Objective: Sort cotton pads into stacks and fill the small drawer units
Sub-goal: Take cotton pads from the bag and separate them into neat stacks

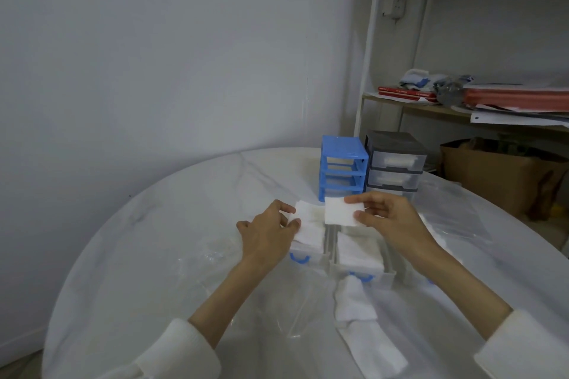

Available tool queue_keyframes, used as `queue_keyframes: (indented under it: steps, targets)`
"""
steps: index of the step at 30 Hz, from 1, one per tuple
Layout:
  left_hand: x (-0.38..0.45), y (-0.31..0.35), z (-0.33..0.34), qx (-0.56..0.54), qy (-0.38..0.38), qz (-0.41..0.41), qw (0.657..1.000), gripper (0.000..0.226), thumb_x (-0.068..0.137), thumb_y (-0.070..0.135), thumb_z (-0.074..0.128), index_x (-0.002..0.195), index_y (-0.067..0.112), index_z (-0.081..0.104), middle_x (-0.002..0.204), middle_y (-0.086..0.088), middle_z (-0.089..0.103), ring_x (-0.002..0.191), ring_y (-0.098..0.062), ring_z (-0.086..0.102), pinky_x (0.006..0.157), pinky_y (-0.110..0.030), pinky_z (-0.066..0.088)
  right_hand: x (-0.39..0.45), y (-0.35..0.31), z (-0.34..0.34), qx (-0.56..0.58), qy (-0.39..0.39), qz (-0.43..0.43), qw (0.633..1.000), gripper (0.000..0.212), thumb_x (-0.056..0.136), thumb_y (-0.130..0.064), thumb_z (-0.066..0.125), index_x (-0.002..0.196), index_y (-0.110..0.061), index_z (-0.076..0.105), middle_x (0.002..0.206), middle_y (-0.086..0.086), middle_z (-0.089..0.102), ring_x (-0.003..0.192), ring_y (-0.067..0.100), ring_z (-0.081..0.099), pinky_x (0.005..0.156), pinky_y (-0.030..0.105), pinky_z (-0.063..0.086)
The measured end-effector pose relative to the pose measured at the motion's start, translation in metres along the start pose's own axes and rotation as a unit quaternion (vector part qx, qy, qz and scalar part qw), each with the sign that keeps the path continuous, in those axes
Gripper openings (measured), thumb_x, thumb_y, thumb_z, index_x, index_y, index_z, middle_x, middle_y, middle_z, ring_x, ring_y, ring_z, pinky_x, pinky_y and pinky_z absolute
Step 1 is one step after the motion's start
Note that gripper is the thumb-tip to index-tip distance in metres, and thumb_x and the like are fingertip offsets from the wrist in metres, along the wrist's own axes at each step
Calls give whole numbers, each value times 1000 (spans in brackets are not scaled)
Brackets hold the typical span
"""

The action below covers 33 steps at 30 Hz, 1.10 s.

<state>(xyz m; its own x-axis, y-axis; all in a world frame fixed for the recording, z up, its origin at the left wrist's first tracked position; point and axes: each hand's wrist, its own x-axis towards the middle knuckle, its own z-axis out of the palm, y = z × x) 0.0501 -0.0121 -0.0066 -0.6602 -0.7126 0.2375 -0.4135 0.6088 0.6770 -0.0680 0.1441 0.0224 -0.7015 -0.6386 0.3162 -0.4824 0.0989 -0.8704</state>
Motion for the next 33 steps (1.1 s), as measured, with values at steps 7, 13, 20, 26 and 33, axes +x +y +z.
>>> queue_keyframes:
  steps: [7, 13, 20, 26, 33]
  targets:
    - [-3, 4, -8, 11, 79, 56, 995, 17, 95, 27, 50, 112, 28, 54, 109, 14, 59, 98, -7, 55, 85, -25, 16, 18, -2, 15, 4, 3, 21, 1000, 30, 85, 3, 60, 103, -21, 65, 96, -3, 62, 85, 6, 59, 68, 14, 51]
    - [-14, 8, -7, 110, -81, 66, 989, 53, 102, 40, 26, 148, 14, 21, 153, 0, 28, 141, -13, 21, 115, -41, -1, 37, -6, 30, 61, 7, 83, 995, 31, 87, 9, 54, 116, -3, 61, 84, -3, 55, 76, 7, 57, 65, 17, 53]
    - [-19, 9, 4, 230, -169, 60, 957, 69, 100, 46, 19, 148, 3, -7, 159, -6, -5, 146, -15, -8, 111, -54, -16, 42, -1, 50, 8, -38, 86, 996, 33, 86, 10, 55, 116, -1, 61, 103, 10, 57, 77, 10, 58, 54, 7, 49]
    - [-18, 8, 5, 267, -170, 48, 947, 72, 99, 49, 16, 147, 0, -8, 158, -11, -8, 145, -21, -14, 108, -57, -16, 44, 2, 54, -156, -68, 24, 985, 33, 86, 0, 57, 118, -8, 62, 111, 10, 62, 86, 13, 57, 62, 9, 43]
    - [-16, 7, 5, 267, -176, 47, 946, 74, 99, 51, 16, 147, 0, -9, 158, -11, -9, 145, -22, -15, 109, -58, -17, 48, 2, 55, -169, -48, 5, 984, 32, 88, -6, 60, 120, -10, 61, 100, 5, 60, 69, 4, 54, 55, 1, 41]
